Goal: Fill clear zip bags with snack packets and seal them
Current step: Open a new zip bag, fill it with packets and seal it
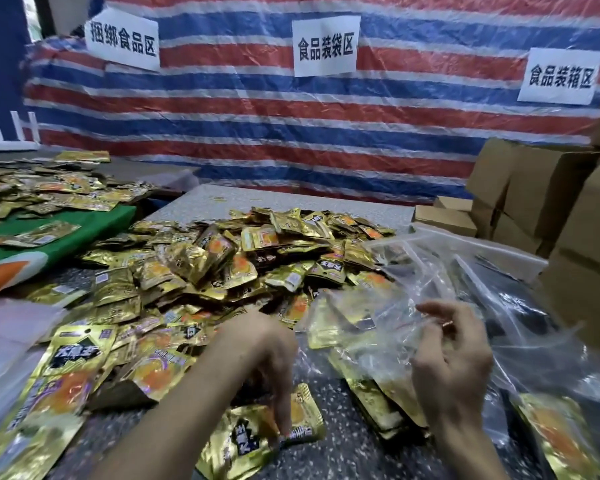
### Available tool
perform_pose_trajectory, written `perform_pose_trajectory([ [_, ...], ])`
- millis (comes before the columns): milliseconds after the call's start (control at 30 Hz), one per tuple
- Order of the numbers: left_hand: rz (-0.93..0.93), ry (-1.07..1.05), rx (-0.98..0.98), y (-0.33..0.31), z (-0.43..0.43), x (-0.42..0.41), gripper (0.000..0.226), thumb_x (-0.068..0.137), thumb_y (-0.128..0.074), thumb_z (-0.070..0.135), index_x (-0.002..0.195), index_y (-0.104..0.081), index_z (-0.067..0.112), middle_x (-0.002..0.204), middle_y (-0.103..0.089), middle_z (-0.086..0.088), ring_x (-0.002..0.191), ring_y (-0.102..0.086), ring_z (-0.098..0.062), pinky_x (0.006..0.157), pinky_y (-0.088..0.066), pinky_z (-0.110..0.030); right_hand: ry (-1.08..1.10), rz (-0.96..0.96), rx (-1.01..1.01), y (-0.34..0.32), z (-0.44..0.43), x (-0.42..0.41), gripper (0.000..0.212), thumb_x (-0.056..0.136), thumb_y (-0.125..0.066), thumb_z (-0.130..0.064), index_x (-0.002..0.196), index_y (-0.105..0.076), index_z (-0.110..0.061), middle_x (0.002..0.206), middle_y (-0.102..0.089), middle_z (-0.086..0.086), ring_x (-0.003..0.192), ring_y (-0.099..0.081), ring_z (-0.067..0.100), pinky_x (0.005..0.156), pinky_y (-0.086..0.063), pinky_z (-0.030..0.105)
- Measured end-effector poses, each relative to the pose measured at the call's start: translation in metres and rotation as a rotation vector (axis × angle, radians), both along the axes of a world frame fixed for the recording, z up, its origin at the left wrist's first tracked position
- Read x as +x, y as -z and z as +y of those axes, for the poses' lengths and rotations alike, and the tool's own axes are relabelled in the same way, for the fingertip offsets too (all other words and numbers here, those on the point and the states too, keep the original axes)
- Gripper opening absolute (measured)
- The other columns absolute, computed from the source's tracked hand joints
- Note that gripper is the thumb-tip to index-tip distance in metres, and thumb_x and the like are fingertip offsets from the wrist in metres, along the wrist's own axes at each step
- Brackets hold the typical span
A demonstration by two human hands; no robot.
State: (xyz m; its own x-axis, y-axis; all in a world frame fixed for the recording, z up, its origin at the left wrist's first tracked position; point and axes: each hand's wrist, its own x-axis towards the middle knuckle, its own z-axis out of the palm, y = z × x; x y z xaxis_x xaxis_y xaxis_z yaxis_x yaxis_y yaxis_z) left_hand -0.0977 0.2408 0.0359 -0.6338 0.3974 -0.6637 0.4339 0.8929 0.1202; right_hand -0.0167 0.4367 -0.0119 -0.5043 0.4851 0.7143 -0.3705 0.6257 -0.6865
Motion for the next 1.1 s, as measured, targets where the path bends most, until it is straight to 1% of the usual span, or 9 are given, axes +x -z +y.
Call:
perform_pose_trajectory([
  [133,0.056,0.03,-0.044,0.014,0.018,0.004,0.04,0.072,-0.086,0.038,0.097,-0.075,0.008,0.092,-0.074,0.003,0.069,-0.066,-0.015,0.066,-0.054,-0.026,-0.022,0.041,0.099,-0.001,0.002,-0.001,0.019,0.078,-0.047,-0.006,0.085,-0.06,-0.017,0.092,-0.058,-0.011,0.09,-0.054,-0.001,0.077,-0.044,0.013],
  [300,0.039,-0.011,0.232,-0.009,-0.015,-0.016,0.021,0.076,-0.085,0.027,0.074,-0.066,0.019,0.087,-0.071,0.0,0.074,-0.06,-0.017,0.064,-0.051,-0.031,-0.128,-0.024,0.182,-0.014,0.004,-0.008,0.023,0.075,-0.049,-0.006,0.078,-0.055,-0.028,0.086,-0.057,-0.01,0.084,-0.054,0.007,0.069,-0.046,0.029],
  [400,-0.107,-0.076,0.643,-0.035,-0.057,-0.018,0.018,0.076,-0.084,0.017,0.085,-0.072,0.025,0.095,-0.07,-0.007,0.082,-0.066,-0.021,0.07,-0.058,-0.032,-0.232,-0.145,0.341,-0.038,0.003,-0.014,0.017,0.074,-0.048,-0.014,0.074,-0.058,-0.027,0.083,-0.057,-0.01,0.082,-0.055,0.009,0.066,-0.047,0.032],
  [533,-0.042,-0.264,1.407,-0.061,-0.109,-0.009,0.06,0.044,-0.098,0.032,0.1,-0.078,0.024,0.088,-0.073,-0.001,0.074,-0.07,-0.015,0.056,-0.056,-0.023,-0.42,-0.321,0.569,-0.078,-0.004,-0.016,0.021,0.072,-0.052,-0.014,0.074,-0.065,-0.03,0.083,-0.061,-0.014,0.083,-0.058,0.007,0.072,-0.05,0.033],
  [600,0.079,-0.292,1.719,-0.076,-0.114,-0.003,0.047,0.055,-0.09,0.021,0.1,-0.077,0.014,0.086,-0.074,-0.004,0.07,-0.07,-0.015,0.052,-0.055,-0.021,-0.522,-0.411,0.629,-0.093,-0.012,-0.015,0.023,0.077,-0.056,-0.014,0.078,-0.07,-0.032,0.085,-0.064,-0.018,0.087,-0.061,0.006,0.076,-0.052,0.029],
  [700,0.22,-0.432,1.959,-0.092,-0.1,0.01,0.025,0.065,-0.076,0.018,0.089,-0.077,0.012,0.085,-0.077,-0.006,0.071,-0.074,-0.019,0.053,-0.057,-0.025,-0.658,-0.478,0.717,-0.105,-0.027,-0.014,0.034,0.083,-0.066,-0.009,0.082,-0.072,-0.042,0.094,-0.066,-0.024,0.091,-0.062,0.001,0.078,-0.052,0.02],
  [833,0.487,-0.544,1.822,-0.088,-0.061,0.022,0.009,0.076,-0.079,0.015,0.082,-0.073,0.016,0.082,-0.076,-0.005,0.072,-0.075,-0.02,0.056,-0.058,-0.028,-0.681,-0.349,0.698,-0.11,-0.042,-0.011,0.026,0.082,-0.076,-0.007,0.089,-0.078,-0.032,0.088,-0.072,-0.02,0.084,-0.067,0.002,0.07,-0.055,0.021],
  [933,0.689,-0.632,1.698,-0.08,-0.046,0.018,0.008,0.083,-0.075,0.019,0.082,-0.068,0.018,0.079,-0.074,-0.002,0.075,-0.073,-0.022,0.069,-0.061,-0.046,-0.628,-0.231,0.592,-0.11,-0.043,-0.01,0.026,0.078,-0.079,-0.002,0.082,-0.079,-0.027,0.079,-0.073,-0.016,0.075,-0.068,0.007,0.063,-0.056,0.026],
  [1100,0.577,-0.62,1.614,-0.073,-0.043,0.011,0.005,0.087,-0.07,0.025,0.089,-0.066,0.025,0.084,-0.074,0.002,0.081,-0.073,-0.022,0.075,-0.06,-0.05,-0.57,-0.148,0.542,-0.108,-0.042,-0.012,0.023,0.073,-0.079,0.005,0.078,-0.08,-0.017,0.078,-0.074,-0.011,0.073,-0.069,0.008,0.063,-0.056,0.023],
])
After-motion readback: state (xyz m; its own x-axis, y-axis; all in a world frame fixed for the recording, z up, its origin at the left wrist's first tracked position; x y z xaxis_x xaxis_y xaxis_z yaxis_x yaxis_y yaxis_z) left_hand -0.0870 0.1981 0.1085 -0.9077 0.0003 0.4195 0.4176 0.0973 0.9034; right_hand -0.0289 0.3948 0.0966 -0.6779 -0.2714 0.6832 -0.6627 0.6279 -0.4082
